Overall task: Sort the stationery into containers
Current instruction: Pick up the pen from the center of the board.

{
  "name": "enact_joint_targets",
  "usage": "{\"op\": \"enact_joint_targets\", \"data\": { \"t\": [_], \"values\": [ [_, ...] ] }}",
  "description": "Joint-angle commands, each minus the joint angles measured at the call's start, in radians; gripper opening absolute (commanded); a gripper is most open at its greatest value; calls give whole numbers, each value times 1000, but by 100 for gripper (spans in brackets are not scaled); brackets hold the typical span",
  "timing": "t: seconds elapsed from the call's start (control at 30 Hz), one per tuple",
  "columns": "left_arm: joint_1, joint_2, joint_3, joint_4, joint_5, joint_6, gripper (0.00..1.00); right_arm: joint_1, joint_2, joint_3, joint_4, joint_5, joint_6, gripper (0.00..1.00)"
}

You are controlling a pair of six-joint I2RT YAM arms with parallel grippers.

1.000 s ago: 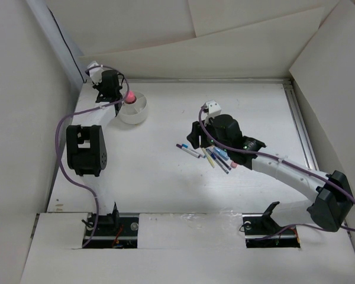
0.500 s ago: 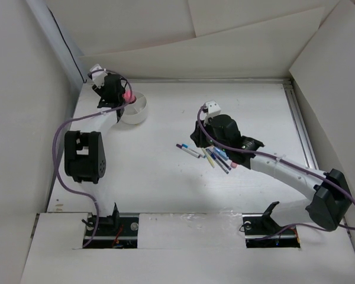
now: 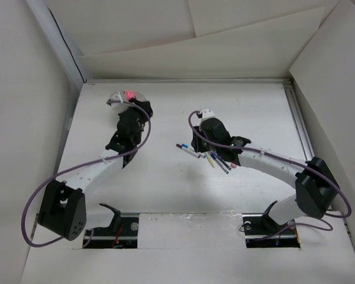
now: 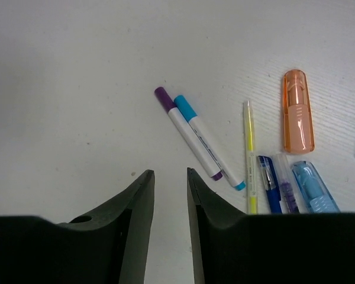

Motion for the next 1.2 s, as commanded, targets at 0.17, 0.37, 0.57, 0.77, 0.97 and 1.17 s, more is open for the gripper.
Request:
{"op": "enact_joint_targets", "data": {
  "t": [0.17, 0.37, 0.57, 0.77, 0.97, 1.17],
  "values": [
    [-107, -27, -192, 31, 164, -80, 22, 8, 58, -53, -24, -14, 29, 21],
    [-107, -124, -293, 20, 247, -64, 22, 8, 89, -97, -2, -36, 39, 43],
    [-107, -184, -350, 0, 267, -54, 22, 8, 158, -74, -2, -36, 39, 52],
    [-107, -184, -359, 11, 286, -54, 22, 8, 205, -44, -2, -1, 39, 56],
    [-107, -161, -359, 31, 286, -45, 22, -3, 256, -23, 8, -10, 39, 56],
    [-107, -139, -359, 31, 275, -45, 22, -3, 279, -1, 9, 19, 39, 55]
  ]
}}
